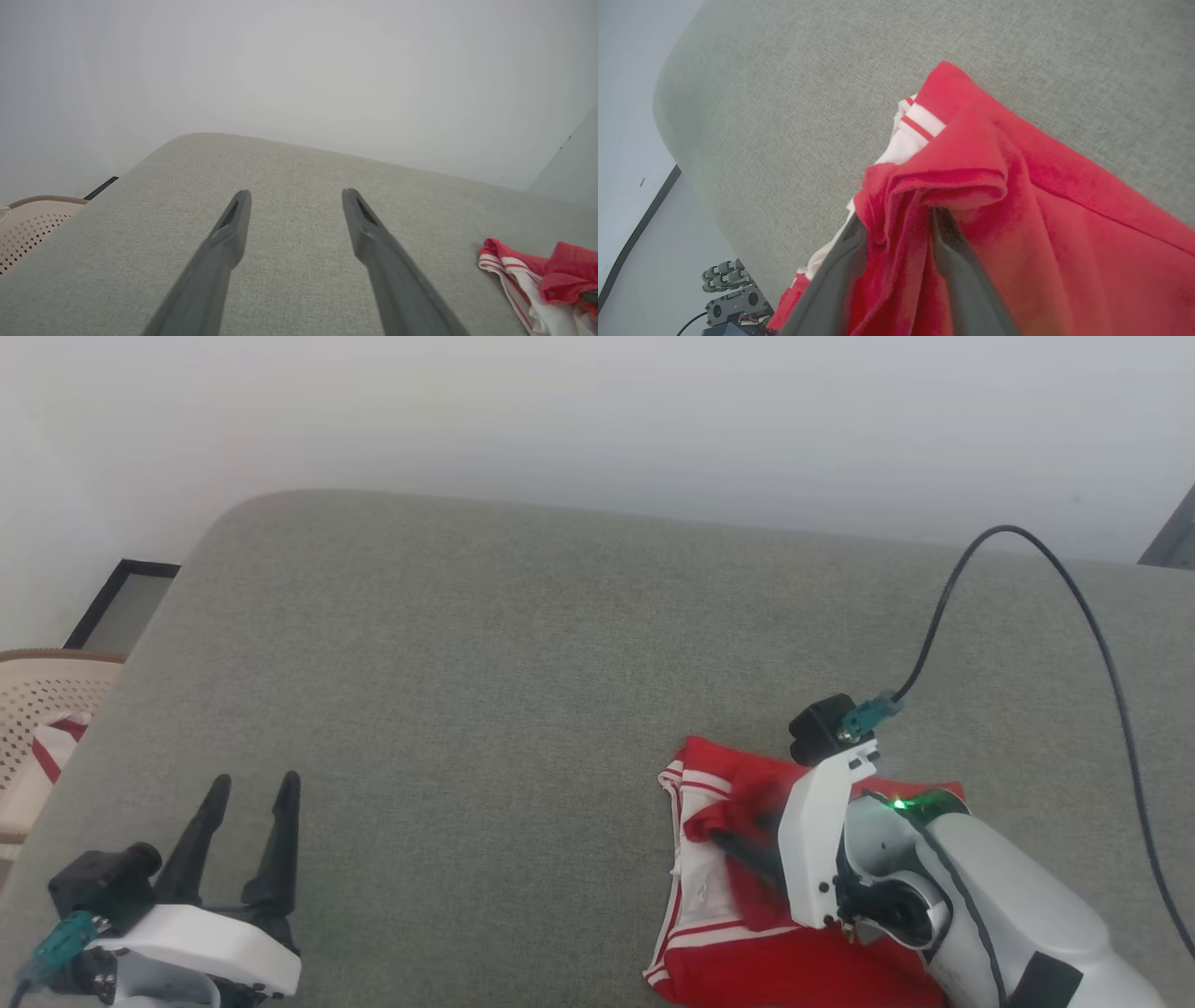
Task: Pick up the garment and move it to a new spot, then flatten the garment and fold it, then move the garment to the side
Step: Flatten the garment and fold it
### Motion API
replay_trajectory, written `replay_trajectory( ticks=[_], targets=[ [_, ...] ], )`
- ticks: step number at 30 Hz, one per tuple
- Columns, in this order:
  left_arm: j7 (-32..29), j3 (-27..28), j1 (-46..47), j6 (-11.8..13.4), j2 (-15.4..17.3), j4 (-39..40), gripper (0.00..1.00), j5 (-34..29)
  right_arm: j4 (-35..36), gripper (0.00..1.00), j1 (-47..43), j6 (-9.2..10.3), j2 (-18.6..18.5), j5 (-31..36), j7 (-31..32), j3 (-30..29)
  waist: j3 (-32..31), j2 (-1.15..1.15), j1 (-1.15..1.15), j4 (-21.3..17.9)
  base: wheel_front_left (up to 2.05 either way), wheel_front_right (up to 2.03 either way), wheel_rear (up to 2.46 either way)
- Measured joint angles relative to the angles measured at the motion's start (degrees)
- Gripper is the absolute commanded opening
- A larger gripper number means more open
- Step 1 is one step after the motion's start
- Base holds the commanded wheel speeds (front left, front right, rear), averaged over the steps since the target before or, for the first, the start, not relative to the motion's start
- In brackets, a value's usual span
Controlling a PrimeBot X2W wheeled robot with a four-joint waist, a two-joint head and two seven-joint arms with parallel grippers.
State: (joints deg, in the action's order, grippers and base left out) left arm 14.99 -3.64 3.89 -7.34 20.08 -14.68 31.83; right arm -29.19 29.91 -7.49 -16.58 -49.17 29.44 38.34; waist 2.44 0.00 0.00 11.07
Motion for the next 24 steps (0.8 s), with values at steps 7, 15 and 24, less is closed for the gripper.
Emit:
replay_trajectory(
  ticks=[7, 15, 24],
  targets=[
    [0.0, 2.0, -0.9, 0.0, 0.4, 0.0, 1.0, 0.5, 0.8, 1.0, 2.1, 0.0, -1.0, -1.8, -2.6, 2.2, -0.9, 0.0, 0.0, -1.5, 0.0, 0.0, 0.0],
    [0.0, 4.1, -2.9, 0.0, 0.9, 0.8, 1.0, 0.6, 5.4, 1.0, 2.4, 0.0, -7.4, -1.1, -10.0, -0.3, -1.8, 0.0, 0.0, -4.8, 0.0, 0.0, 0.0],
    [0.0, 6.3, -4.9, 0.0, 1.2, 1.9, 1.0, 0.6, 7.0, 1.0, -3.3, 0.0, -14.1, 1.8, -22.5, -8.8, -2.5, 0.0, 0.0, -9.2, 0.0, 0.0, 0.0]
  ],
)
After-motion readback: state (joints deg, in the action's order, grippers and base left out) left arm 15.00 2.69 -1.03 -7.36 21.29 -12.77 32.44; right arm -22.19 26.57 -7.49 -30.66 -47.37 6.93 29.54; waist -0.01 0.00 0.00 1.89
